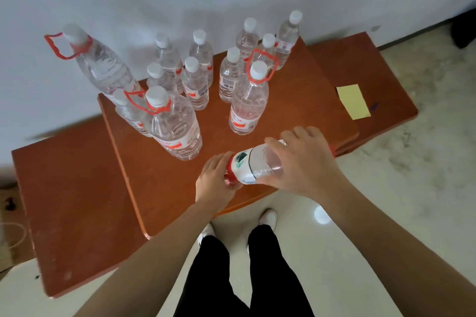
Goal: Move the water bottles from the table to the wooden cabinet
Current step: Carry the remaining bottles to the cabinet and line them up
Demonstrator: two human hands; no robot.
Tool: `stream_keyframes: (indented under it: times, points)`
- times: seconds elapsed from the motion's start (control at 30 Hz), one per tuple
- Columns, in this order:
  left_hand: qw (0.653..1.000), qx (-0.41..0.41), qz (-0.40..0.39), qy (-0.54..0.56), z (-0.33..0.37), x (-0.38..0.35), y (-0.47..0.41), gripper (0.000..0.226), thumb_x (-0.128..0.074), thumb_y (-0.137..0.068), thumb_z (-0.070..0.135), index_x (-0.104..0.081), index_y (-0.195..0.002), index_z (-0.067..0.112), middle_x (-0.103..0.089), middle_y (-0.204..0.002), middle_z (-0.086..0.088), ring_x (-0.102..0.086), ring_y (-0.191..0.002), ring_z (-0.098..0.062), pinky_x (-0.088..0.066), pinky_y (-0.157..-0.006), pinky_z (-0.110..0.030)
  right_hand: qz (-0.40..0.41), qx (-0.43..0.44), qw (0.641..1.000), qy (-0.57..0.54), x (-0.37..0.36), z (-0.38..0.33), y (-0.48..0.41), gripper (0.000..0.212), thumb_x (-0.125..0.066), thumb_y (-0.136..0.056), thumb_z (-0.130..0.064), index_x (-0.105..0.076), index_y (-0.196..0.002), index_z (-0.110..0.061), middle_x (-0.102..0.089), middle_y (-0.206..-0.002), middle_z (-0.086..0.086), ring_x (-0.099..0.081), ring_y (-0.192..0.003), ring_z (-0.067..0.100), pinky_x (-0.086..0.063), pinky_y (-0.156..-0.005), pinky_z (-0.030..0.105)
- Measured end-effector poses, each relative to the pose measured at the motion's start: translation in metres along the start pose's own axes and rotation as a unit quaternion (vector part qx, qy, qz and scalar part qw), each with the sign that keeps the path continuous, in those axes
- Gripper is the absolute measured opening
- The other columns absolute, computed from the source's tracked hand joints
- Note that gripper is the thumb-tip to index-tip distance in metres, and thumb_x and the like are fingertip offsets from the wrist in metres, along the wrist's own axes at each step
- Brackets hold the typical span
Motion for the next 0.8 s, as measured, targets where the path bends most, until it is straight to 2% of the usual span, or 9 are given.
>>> stream_keyframes:
  times: [0.1, 0.2, 0.27, 0.4, 0.47, 0.53, 0.63, 0.7, 0.8]
  points:
    - [0.999, 0.015, 0.005, 0.032, 0.004, -0.001, -0.007, 0.088, -0.091, -0.067, 0.04, -0.046, -0.142, 0.031, -0.057, -0.138, 0.008, -0.052, -0.129, -0.017, -0.047, -0.103, -0.042, 0.022, -0.126, 0.991, -0.046, 0.022, 0.042, 0.001, 0.093, -0.015, -0.083, -0.091, -0.063, -0.128, -0.024, -0.069, -0.116, 0.005, -0.064, -0.107, 0.028, -0.05, -0.087, 0.041]
    - [0.998, 0.039, -0.005, 0.056, 0.017, -0.005, -0.018, 0.091, -0.091, -0.067, 0.041, -0.043, -0.143, 0.032, -0.055, -0.141, 0.008, -0.05, -0.13, -0.017, -0.046, -0.108, -0.045, 0.024, -0.189, 0.951, -0.244, 0.018, 0.089, -0.001, 0.065, -0.03, -0.089, -0.08, -0.06, -0.085, -0.023, -0.063, -0.075, -0.005, -0.062, -0.07, 0.014, -0.039, -0.058, 0.024]
    - [0.997, 0.046, -0.03, 0.061, 0.032, -0.013, -0.029, 0.093, -0.09, -0.068, 0.04, -0.04, -0.146, 0.031, -0.053, -0.144, 0.007, -0.047, -0.134, -0.018, -0.043, -0.111, -0.046, 0.043, -0.199, 0.942, -0.268, 0.011, 0.107, -0.006, 0.053, -0.035, -0.096, -0.07, -0.048, -0.072, -0.025, -0.054, -0.059, -0.005, -0.056, -0.054, 0.01, -0.033, -0.051, 0.022]
    - [0.992, 0.037, -0.084, 0.083, 0.076, -0.03, -0.061, 0.097, -0.089, -0.07, 0.043, -0.033, -0.148, 0.031, -0.049, -0.148, 0.006, -0.044, -0.138, -0.02, -0.043, -0.111, -0.05, 0.126, -0.201, 0.948, -0.214, 0.017, 0.138, -0.018, 0.044, -0.038, -0.104, -0.049, -0.046, -0.073, -0.019, -0.045, -0.053, -0.006, -0.044, -0.047, 0.005, -0.026, -0.048, 0.021]
    - [0.995, 0.013, -0.082, 0.061, 0.102, -0.031, -0.077, 0.09, -0.083, -0.076, 0.046, -0.033, -0.148, 0.029, -0.048, -0.148, 0.003, -0.045, -0.137, -0.022, -0.045, -0.109, -0.048, 0.126, -0.199, 0.952, -0.193, 0.02, 0.148, -0.027, 0.04, -0.039, -0.105, -0.047, -0.048, -0.079, -0.018, -0.047, -0.057, -0.005, -0.046, -0.049, 0.006, -0.031, -0.049, 0.021]
    - [0.999, 0.0, -0.025, 0.047, 0.12, -0.018, -0.086, 0.066, -0.075, -0.085, 0.043, -0.042, -0.14, 0.024, -0.053, -0.139, 0.0, -0.052, -0.127, -0.023, -0.051, -0.1, -0.043, 0.113, -0.18, 0.962, -0.171, 0.021, 0.146, -0.038, 0.037, -0.04, -0.106, -0.047, -0.049, -0.086, -0.017, -0.05, -0.061, -0.003, -0.054, -0.053, 0.013, -0.045, -0.055, 0.026]
    - [0.987, 0.028, 0.143, 0.061, 0.128, 0.021, -0.084, 0.034, -0.073, -0.086, 0.033, -0.048, -0.1, 0.016, -0.055, -0.099, -0.001, -0.054, -0.091, -0.023, -0.053, -0.078, -0.046, 0.109, -0.149, 0.974, -0.133, 0.026, 0.149, -0.055, 0.034, -0.041, -0.106, -0.044, -0.048, -0.091, -0.015, -0.052, -0.066, 0.001, -0.061, -0.06, 0.021, -0.055, -0.06, 0.034]
    - [0.97, 0.069, 0.216, 0.086, 0.123, 0.046, -0.085, 0.049, -0.079, -0.079, 0.04, -0.044, -0.099, 0.014, -0.049, -0.097, -0.002, -0.049, -0.091, -0.024, -0.05, -0.083, -0.051, 0.123, -0.154, 0.972, -0.127, 0.029, 0.163, -0.066, 0.035, -0.042, -0.106, -0.044, -0.051, -0.093, -0.013, -0.051, -0.067, 0.002, -0.061, -0.063, 0.024, -0.056, -0.062, 0.037]
    - [0.969, 0.125, 0.188, 0.101, 0.122, 0.062, -0.104, 0.095, -0.084, -0.072, 0.052, -0.032, -0.14, 0.011, -0.041, -0.14, -0.009, -0.038, -0.129, -0.027, -0.038, -0.111, -0.045, 0.133, -0.162, 0.969, -0.127, 0.031, 0.181, -0.084, 0.039, -0.043, -0.105, -0.049, -0.057, -0.103, -0.013, -0.051, -0.076, 0.002, -0.06, -0.071, 0.022, -0.054, -0.068, 0.035]
Point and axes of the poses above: each hand's wrist, its own y-axis away from the middle knuckle, its own x-axis out of the back of the hand, z = x × y, the point moved 5 cm from there along -y, towards the middle knuckle
